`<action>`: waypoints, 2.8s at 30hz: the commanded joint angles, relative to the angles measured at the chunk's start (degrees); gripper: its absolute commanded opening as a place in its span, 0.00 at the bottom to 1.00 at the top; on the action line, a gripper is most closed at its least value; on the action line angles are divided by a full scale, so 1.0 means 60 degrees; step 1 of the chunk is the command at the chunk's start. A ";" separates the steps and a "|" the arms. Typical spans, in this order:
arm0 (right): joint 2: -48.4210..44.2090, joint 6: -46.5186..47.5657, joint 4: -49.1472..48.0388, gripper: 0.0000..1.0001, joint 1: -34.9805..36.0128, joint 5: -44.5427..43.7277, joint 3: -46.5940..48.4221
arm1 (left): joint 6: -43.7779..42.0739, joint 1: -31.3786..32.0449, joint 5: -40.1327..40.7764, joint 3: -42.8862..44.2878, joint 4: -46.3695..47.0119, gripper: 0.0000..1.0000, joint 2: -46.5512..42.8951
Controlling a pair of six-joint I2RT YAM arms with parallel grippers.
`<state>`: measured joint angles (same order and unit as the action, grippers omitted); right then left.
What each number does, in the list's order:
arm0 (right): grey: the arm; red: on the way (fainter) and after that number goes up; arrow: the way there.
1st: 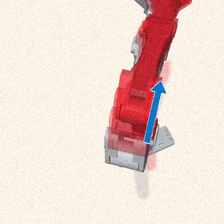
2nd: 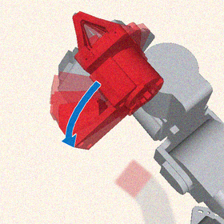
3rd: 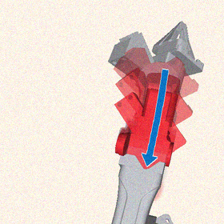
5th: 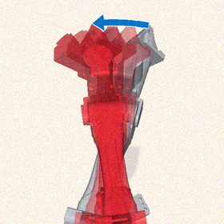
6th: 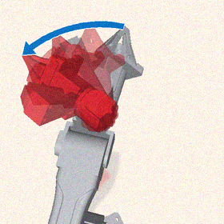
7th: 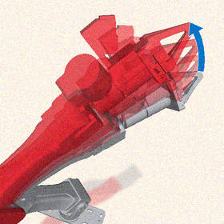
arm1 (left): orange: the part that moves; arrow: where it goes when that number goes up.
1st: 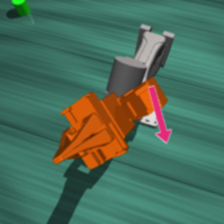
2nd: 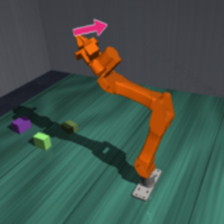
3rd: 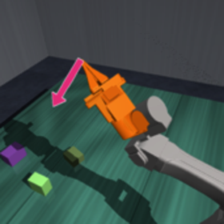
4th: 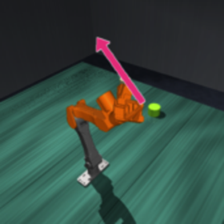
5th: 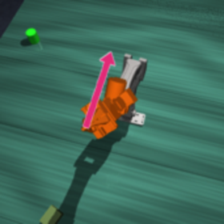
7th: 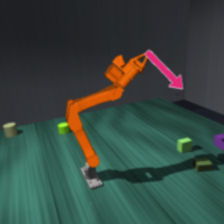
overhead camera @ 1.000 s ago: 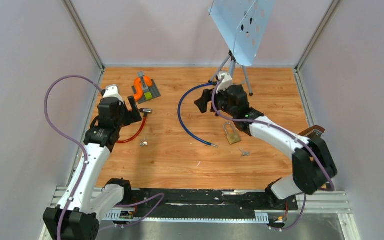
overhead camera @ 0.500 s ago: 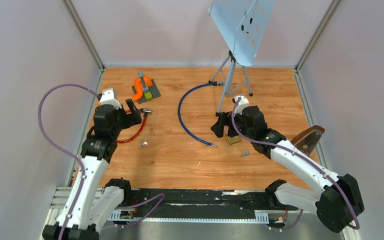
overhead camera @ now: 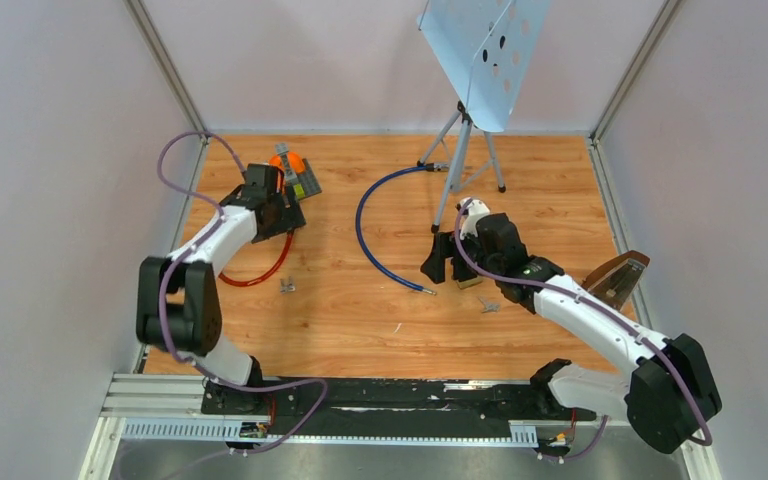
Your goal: Unlock with the key
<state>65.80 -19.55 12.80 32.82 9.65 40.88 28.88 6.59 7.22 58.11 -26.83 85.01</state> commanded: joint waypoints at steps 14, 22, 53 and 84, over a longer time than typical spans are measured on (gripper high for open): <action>-0.1932 -0.0074 0.0094 0.81 -0.0020 0.0099 -0.0849 | -0.1560 0.0062 -0.0390 0.2910 -0.0134 0.42 0.4692; -0.1855 0.0027 0.0015 0.81 -0.0020 0.0198 -0.0800 | -0.4119 0.2055 -0.1098 0.2287 -0.0516 0.07 0.3892; -0.2507 -0.0025 -0.0016 0.80 -0.0020 0.0435 -0.1072 | 0.0027 0.2887 0.1384 -0.0082 -0.2577 0.84 -0.1332; -0.2420 0.0036 -0.0251 0.80 -0.0036 0.0421 -0.1173 | 0.1194 0.1429 -0.0473 -0.2770 -0.0735 0.10 -0.0009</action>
<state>51.55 -19.59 13.87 32.80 11.99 33.63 35.68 14.44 10.15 42.81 -32.47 82.72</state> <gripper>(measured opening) 0.806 0.215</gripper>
